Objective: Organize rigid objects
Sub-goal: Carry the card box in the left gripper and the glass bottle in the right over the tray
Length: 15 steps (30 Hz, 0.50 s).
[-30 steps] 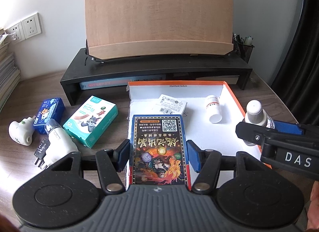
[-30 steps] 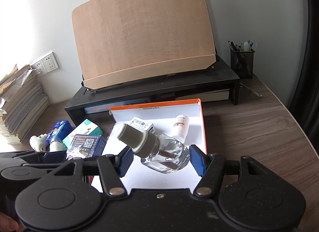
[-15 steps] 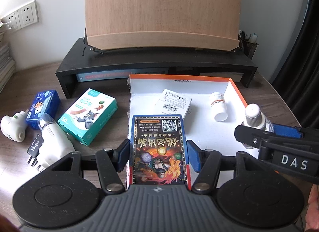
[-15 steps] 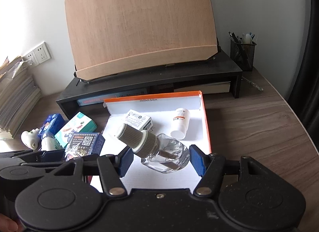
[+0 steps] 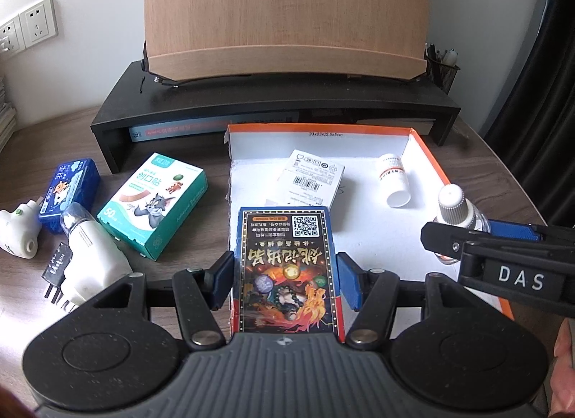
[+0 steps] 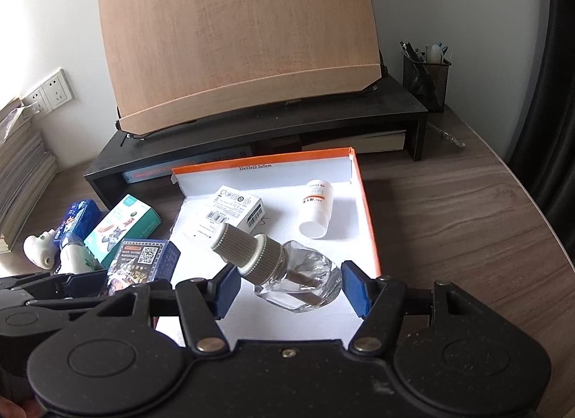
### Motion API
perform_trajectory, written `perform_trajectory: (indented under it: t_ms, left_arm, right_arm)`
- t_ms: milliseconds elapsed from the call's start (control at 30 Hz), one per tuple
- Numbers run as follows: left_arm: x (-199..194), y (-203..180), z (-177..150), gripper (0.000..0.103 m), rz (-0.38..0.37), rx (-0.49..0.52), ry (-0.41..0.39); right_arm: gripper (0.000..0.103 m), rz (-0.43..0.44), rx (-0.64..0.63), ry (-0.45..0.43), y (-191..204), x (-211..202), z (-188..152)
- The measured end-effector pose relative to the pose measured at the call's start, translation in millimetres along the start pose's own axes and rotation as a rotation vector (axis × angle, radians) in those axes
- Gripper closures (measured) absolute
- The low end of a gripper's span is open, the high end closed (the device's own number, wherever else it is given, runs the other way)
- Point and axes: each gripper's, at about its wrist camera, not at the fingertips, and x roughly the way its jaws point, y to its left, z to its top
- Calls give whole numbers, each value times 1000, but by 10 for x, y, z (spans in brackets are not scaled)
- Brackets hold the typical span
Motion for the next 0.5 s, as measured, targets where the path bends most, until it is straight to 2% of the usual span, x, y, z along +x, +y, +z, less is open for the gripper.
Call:
perform_trajectory:
  t_ms: [500]
  left_arm:
    - [29, 77, -6, 43, -15, -6, 9]
  right_arm:
    - [29, -16, -17, 13, 92, 80, 3]
